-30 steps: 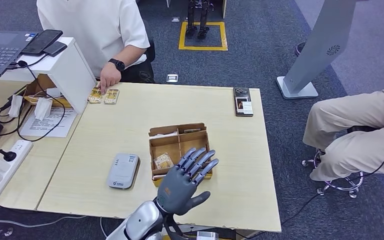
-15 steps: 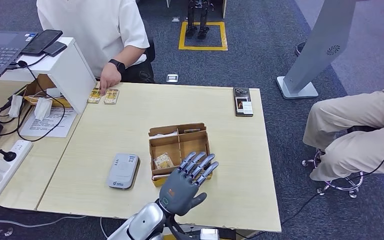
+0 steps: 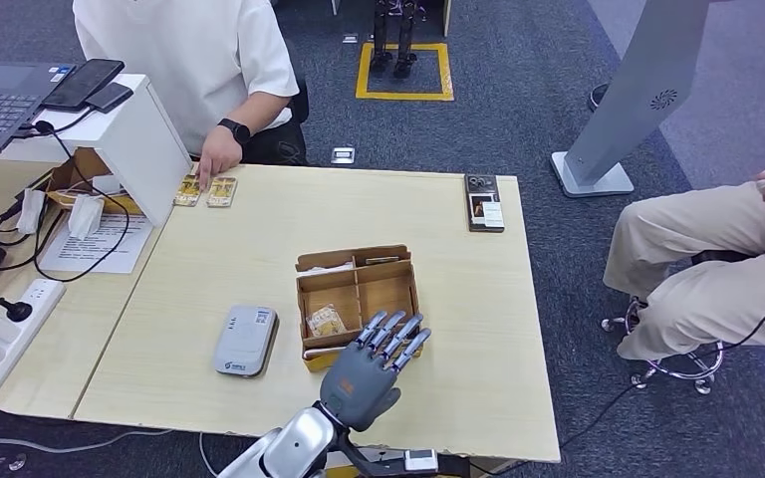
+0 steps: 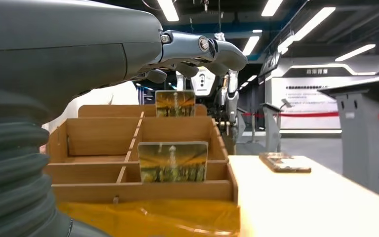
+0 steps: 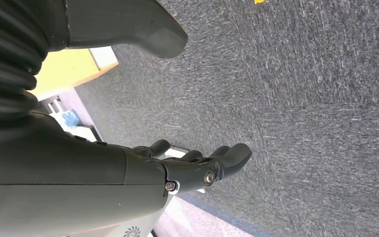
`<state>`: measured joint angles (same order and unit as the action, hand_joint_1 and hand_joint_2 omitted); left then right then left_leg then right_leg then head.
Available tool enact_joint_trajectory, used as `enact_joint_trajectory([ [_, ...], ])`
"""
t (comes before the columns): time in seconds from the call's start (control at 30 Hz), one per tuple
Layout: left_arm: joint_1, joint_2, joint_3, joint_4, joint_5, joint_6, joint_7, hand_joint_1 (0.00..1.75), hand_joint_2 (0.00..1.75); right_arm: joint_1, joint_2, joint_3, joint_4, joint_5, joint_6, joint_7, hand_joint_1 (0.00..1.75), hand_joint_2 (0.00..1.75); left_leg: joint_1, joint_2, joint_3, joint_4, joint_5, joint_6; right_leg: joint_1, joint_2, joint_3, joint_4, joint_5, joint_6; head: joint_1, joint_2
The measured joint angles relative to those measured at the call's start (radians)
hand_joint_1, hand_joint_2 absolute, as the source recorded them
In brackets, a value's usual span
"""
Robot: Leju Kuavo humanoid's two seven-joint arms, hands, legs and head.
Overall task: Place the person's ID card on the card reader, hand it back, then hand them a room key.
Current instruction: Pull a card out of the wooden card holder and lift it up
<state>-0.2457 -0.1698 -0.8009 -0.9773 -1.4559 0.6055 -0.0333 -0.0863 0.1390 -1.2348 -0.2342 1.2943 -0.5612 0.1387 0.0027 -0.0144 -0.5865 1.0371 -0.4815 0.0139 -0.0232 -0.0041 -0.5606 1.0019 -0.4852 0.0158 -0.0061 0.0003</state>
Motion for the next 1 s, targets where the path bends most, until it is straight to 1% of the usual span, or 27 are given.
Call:
enact_joint_trajectory([
  [0.27, -0.002, -0.013, 0.000, 0.052, -0.032, -0.004, 0.073, 0.00, 1.75, 0.000, 0.000, 0.000, 0.000, -0.003, -0.002, 0.006, 0.00, 1.75, 0.000, 0.000, 0.000, 0.000, 0.000, 0.000, 0.000, 0.000, 0.000, 0.000, 0.000, 0.000, 0.000, 0.000],
  [0.57, -0.002, -0.022, 0.001, 0.051, -0.030, 0.030, 0.126, 0.00, 1.75, 0.001, 0.000, 0.000, 0.000, -0.009, -0.005, 0.008, 0.00, 1.75, 0.000, 0.000, 0.000, 0.000, 0.000, 0.000, 0.000, 0.000, 0.000, 0.000, 0.000, 0.000, 0.000, 0.000],
  [0.73, 0.005, -0.024, 0.012, 0.020, 0.001, 0.075, 0.127, 0.00, 1.75, 0.001, 0.000, -0.001, 0.000, -0.016, -0.007, 0.009, 0.00, 1.75, 0.000, 0.000, 0.000, 0.000, 0.000, 0.000, 0.000, 0.000, 0.000, 0.000, 0.000, 0.000, 0.000, 0.000],
  [0.87, 0.028, -0.027, 0.048, -0.033, 0.016, 0.084, 0.099, 0.00, 1.75, 0.002, 0.000, -0.003, 0.000, -0.019, -0.011, 0.009, 0.00, 1.75, 0.000, 0.000, 0.000, 0.000, 0.000, 0.000, 0.000, 0.000, 0.000, 0.000, 0.000, 0.000, 0.000, 0.000],
  [1.0, 0.038, -0.030, 0.075, -0.054, 0.007, 0.085, 0.086, 0.00, 1.75, 0.002, 0.000, -0.004, 0.000, -0.020, -0.013, 0.009, 0.00, 1.75, 0.000, 0.000, 0.000, 0.000, 0.000, 0.000, 0.000, 0.000, 0.000, 0.000, 0.000, 0.000, 0.000, 0.000],
])
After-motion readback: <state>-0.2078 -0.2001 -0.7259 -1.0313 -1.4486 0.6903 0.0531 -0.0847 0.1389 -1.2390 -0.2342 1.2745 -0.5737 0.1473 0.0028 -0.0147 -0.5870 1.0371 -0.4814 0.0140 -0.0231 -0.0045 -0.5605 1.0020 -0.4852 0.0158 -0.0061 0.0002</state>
